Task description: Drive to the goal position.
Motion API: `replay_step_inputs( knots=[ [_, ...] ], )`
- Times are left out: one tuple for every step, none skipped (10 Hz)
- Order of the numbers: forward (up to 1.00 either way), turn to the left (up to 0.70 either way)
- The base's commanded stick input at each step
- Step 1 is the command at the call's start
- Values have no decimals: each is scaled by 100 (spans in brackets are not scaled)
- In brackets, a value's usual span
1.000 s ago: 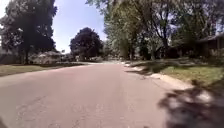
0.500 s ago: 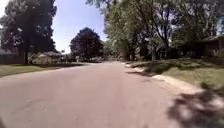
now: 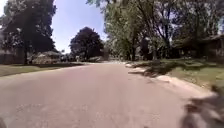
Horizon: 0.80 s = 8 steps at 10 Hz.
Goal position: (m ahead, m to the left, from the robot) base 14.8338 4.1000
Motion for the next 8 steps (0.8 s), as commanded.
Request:
replay_step_inputs(
  knots=[
    [50,0],
    [50,0],
    [50,0],
    [50,0],
    [50,0],
    [50,0],
    [50,0],
    [50,0]
  ],
)
